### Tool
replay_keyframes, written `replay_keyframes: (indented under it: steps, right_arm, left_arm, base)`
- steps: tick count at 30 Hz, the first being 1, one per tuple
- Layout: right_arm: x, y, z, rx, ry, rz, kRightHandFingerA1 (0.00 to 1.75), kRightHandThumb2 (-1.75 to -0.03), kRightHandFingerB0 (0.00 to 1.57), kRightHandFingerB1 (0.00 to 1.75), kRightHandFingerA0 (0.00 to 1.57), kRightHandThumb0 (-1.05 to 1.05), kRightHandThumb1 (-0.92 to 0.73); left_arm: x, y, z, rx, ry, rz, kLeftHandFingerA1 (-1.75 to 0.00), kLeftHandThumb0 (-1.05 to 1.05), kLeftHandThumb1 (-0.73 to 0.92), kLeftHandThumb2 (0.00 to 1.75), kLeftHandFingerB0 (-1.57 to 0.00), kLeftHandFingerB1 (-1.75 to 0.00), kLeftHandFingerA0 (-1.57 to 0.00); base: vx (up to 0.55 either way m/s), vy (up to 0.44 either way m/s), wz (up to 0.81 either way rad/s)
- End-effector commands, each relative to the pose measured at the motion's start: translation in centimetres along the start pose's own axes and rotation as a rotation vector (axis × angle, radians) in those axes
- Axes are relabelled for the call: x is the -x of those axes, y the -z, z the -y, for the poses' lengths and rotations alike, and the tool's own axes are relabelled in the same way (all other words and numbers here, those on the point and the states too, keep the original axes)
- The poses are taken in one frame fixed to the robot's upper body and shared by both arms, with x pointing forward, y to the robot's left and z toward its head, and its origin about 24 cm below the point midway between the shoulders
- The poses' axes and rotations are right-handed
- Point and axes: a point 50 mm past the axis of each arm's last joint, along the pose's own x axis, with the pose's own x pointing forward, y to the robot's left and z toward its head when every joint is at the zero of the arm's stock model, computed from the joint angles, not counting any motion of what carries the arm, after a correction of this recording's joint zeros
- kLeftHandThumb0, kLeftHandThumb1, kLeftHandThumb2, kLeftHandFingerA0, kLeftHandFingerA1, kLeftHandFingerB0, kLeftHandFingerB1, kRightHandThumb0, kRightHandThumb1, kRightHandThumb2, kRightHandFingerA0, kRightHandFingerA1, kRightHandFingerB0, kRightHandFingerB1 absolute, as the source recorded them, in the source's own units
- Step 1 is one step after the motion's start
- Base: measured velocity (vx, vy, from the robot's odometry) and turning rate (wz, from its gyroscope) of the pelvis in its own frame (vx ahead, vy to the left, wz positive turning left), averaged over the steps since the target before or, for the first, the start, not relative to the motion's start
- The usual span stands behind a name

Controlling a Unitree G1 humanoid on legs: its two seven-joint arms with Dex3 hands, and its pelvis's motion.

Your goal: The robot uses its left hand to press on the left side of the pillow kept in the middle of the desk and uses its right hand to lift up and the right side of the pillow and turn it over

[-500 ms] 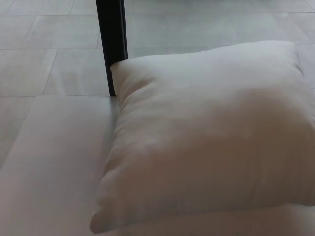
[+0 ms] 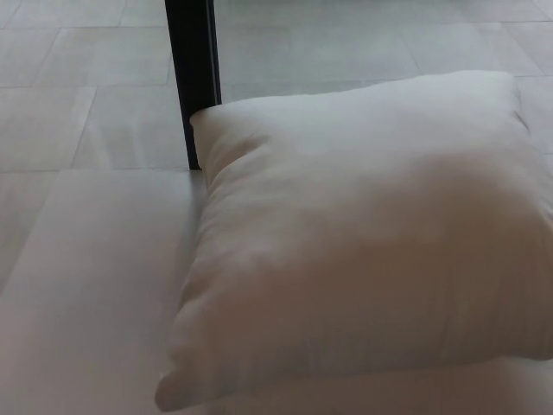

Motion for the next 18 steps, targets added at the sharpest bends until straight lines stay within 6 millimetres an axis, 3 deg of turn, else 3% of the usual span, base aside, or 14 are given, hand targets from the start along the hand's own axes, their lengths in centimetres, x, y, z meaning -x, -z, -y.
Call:
replay_keyframes:
  steps: [1, 2, 4, 5, 7, 9, 10, 11, 12, 13, 14, 15, 17, 18]
  right_arm:
    - [-0.3, -12.9, -3.6, -0.412, -0.186, 0.405, 0.72, -1.07, 0.04, 0.57, 0.18, -0.96, -0.67]
    - [-0.2, -13.9, -4.1, -0.426, -0.199, 0.429, 0.7, -1.05, 0.09, 0.59, 0.24, -0.92, -0.63]
    - [1.0, -17.5, -6.8, -0.456, -0.335, 0.534, 0.68, -0.63, 0.21, 0.55, 0.38, -0.97, -0.75]
    - [1.6, -18.6, -7.9, -0.438, -0.387, 0.57, 0.68, -1.0, 0.2, 0.57, 0.42, -0.92, -0.57]
    - [3.0, -20.5, -10.1, -0.371, -0.505, 0.613, 0.69, -1.05, 0.2, 0.56, 0.5, -1.05, -0.63]
    - [4.0, -21.6, -11.7, -0.319, -0.581, 0.642, 0.69, -1.01, 0.22, 0.56, 0.52, -0.95, -0.57]
    - [4.9, -22.5, -13.4, -0.293, -0.639, 0.658, 0.64, -1.04, 0.34, 0.56, 0.64, -1.05, -0.61]
    - [5.6, -23.0, -14.6, -0.27, -0.687, 0.671, 0.66, -1.01, 0.39, 0.59, 0.62, -0.96, -0.57]
    - [6.1, -23.2, -15.4, -0.253, -0.722, 0.682, 0.66, -1.01, 0.39, 0.59, 0.62, -0.96, -0.57]
    - [7.7, -23.3, -18.4, -0.206, -0.831, 0.694, 0.52, -0.8, 0.21, 0.43, 0.32, -1.01, -0.63]
    - [8.0, -23.3, -19.0, -0.199, -0.858, 0.696, 0.52, -0.8, 0.21, 0.43, 0.32, -1.01, -0.63]
    - [8.7, -23.1, -20.6, -0.197, -0.918, 0.68, 0.41, -0.65, 0.11, 0.24, 0.2, -0.93, -0.81]
    - [9.0, -23.0, -21.2, -0.188, -0.936, 0.67, 0.41, -0.65, 0.11, 0.24, 0.2, -0.93, -0.81]
    - [9.9, -22.3, -22.8, -0.165, -0.982, 0.651, 0.4, -0.69, 0.06, 0.22, 0.12, -0.91, -0.85]
  left_arm:
    - [-0.8, -12.9, 2.7, 0.391, -0.035, 0.377, -0.99, -1.05, 0.61, 0.63, -0.4, -1.25, -0.57]
    - [-0.8, -14.0, 2.9, 0.394, -0.033, 0.411, -0.95, -1.05, 0.6, 0.62, -0.46, -1.16, -0.61]
    - [-0.2, -18.6, 4.2, 0.362, -0.025, 0.536, -0.85, -1.05, 0.59, 0.63, -0.63, -0.98, -0.79]
    - [0.2, -20.2, 4.9, 0.339, -0.01, 0.57, -0.85, -1.05, 0.58, 0.64, -0.71, -0.97, -0.89]
    - [1.4, -23.1, 6.6, 0.325, 0.042, 0.651, -0.8, -1.05, 0.54, 0.63, -0.87, -0.89, -1.07]
    - [2.5, -24.9, 8.0, 0.36, 0.106, 0.691, -0.79, -1.05, 0.53, 0.61, -0.93, -0.79, -1.05]
    - [3.8, -26.6, 9.7, 0.338, 0.142, 0.729, -0.84, -1.05, 0.59, 0.61, -0.63, -0.89, -0.76]
    - [4.8, -27.5, 10.9, 0.315, 0.17, 0.76, -0.79, -1.0, 0.47, 0.98, -0.41, -0.76, -0.54]
    - [5.4, -28.0, 11.7, 0.296, 0.192, 0.78, -0.79, -1.0, 0.47, 0.98, -0.41, -0.76, -0.54]
    - [6.9, -28.9, 14.6, 0.25, 0.287, 0.805, -0.58, -0.72, 0.65, 0.98, -0.13, -0.48, -0.26]
    - [7.0, -29.0, 15.2, 0.224, 0.31, 0.807, -0.58, -0.72, 0.65, 0.98, -0.13, -0.48, -0.26]
    - [7.3, -29.1, 17.0, 0.187, 0.357, 0.781, -0.57, -0.67, 0.7, 0.99, -0.13, -0.46, -0.26]
    - [7.5, -29.1, 17.7, 0.178, 0.383, 0.77, -0.57, -0.67, 0.7, 0.99, -0.13, -0.46, -0.26]
    - [7.8, -28.7, 19.6, 0.149, 0.491, 0.763, -0.57, -0.67, 0.7, 0.96, -0.14, -0.46, -0.25]
  base:
    - [0.0, 0.0, 0.0]
    - [0.0, 0.0, 0.0]
    - [0.0, 0.0, 0.0]
    - [0.0, 0.0, 0.0]
    - [0.0, 0.0, 0.0]
    - [0.0, 0.0, 0.0]
    - [0.0, 0.0, 0.0]
    - [0.0, 0.0, 0.0]
    - [0.0, 0.0, 0.0]
    - [0.0, 0.0, 0.0]
    - [0.0, 0.0, 0.0]
    - [0.0, 0.0, 0.0]
    - [0.0, 0.0, 0.0]
    - [0.0, 0.0, 0.0]
